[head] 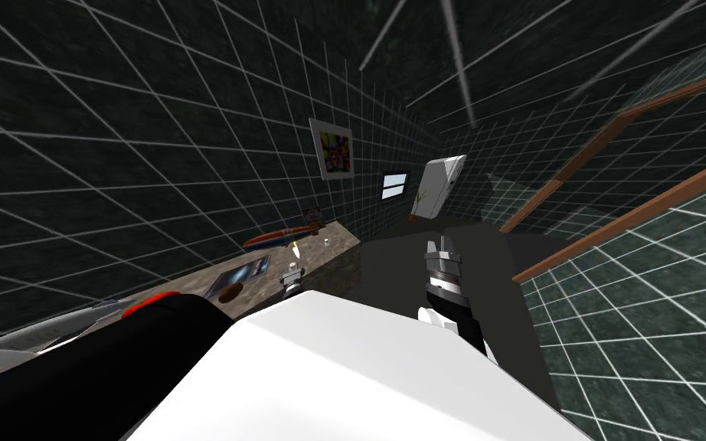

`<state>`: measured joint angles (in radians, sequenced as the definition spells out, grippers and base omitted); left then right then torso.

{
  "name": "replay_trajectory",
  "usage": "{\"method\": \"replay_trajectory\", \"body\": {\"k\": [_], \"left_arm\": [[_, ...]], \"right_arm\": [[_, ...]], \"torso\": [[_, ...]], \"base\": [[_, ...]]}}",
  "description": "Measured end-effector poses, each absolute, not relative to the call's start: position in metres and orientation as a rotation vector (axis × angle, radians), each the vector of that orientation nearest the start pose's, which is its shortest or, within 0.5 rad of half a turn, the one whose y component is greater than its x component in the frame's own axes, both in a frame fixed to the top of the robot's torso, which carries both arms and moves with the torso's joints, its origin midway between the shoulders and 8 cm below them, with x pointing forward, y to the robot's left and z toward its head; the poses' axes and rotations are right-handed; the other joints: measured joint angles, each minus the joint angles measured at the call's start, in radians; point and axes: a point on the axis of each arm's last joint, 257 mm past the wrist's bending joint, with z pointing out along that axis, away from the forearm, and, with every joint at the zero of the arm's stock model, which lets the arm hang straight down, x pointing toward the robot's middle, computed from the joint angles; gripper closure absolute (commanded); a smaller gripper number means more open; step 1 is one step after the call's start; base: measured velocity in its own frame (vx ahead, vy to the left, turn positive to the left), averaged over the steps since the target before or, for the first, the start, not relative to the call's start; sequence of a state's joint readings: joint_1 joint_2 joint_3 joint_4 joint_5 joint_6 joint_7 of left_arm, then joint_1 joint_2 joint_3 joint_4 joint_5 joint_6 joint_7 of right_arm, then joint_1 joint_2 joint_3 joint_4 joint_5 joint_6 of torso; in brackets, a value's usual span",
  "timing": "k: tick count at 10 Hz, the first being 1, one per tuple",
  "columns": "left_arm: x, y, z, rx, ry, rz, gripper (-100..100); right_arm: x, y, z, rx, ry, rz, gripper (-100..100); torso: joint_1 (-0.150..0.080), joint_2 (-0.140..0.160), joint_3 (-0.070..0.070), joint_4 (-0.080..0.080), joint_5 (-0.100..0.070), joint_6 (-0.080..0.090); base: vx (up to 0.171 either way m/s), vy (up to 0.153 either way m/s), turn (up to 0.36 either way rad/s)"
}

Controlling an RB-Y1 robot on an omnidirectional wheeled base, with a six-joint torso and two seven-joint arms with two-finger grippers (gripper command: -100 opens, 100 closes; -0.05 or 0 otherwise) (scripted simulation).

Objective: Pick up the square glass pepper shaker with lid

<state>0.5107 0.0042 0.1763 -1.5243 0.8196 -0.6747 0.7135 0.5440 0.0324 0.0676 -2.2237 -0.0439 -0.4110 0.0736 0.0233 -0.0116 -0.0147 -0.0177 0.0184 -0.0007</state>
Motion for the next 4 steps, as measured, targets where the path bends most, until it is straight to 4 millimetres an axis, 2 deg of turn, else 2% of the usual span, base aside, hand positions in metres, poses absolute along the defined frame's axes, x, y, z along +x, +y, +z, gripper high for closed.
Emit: {"method": "replay_trajectory", "body": {"k": [1,3,4], "left_arm": [[0.252,0.500,-0.313,-1.686,-0.487,-1.556,100],[0.228,0.506,-0.310,-1.666,-0.497,-1.508,100],[0.227,0.507,-0.311,-1.666,-0.496,-1.504,0]], "right_arm": [[0.365,-0.272,-0.034,0.835,0.711,1.271,0],[0.365,-0.272,-0.034,0.835,0.711,1.270,0],[0.365,-0.272,-0.034,0.835,0.711,1.270,0]], "torso": [[0.001,0.000,0.000,0.000,-0.001,0.000],[-0.001,-0.001,-0.001,0.000,0.000,-0.001],[-0.003,-0.002,-0.001,0.000,-0.001,-0.001]], "base": [[-0.033,0.064,-0.248],[-0.016,0.016,-0.011],[0.000,0.000,0.000]]}}
